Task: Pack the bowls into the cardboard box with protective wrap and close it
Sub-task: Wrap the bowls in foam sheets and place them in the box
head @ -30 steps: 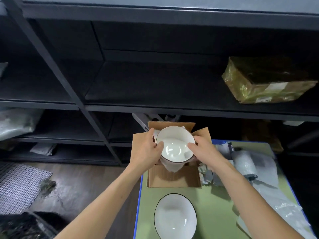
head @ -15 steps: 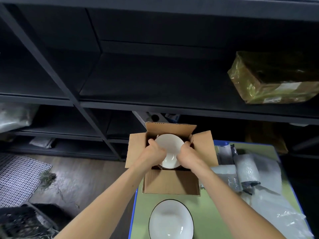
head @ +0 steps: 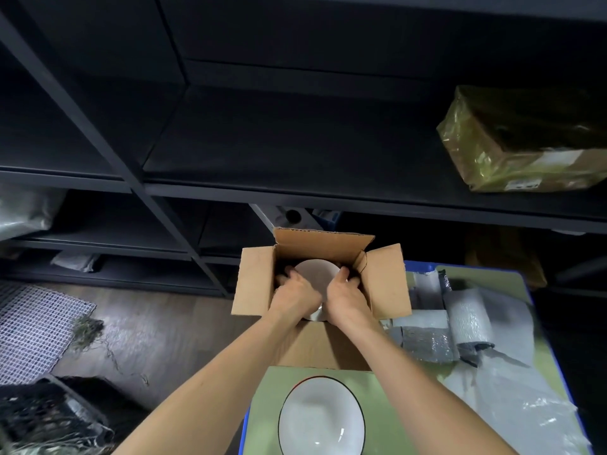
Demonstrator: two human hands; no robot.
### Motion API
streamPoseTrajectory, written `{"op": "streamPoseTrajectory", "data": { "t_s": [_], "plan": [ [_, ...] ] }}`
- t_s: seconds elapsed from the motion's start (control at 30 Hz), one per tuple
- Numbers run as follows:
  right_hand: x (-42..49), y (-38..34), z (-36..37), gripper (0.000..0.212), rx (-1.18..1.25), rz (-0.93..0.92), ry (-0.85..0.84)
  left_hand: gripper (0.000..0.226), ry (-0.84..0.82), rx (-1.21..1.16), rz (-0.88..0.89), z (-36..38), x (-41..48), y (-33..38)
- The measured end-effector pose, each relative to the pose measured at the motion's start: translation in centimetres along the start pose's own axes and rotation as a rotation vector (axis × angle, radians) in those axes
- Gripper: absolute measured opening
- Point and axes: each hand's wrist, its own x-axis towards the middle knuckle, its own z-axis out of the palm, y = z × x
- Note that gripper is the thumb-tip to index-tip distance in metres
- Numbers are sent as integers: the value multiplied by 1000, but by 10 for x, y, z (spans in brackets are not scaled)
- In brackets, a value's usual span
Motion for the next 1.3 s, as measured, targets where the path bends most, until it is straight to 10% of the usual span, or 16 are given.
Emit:
{"op": "streamPoseTrajectory", "data": {
  "t_s": [0.6, 0.83, 1.0, 1.3],
  "plan": [
    [5, 1, -1, 60, -267, -105, 56, 74, -111, 260, 41, 2, 17, -3],
    [2, -3, -9, 74, -334, -138, 0, 24, 249, 520, 446, -36, -16, -15],
    [-3, -12, -11, 77, -375, -152, -33, 20, 489, 182, 457, -59, -16, -58],
    [7, -42, 13, 145, -384, 86, -114, 35, 311, -46, 338, -47, -14, -76]
  ]
}}
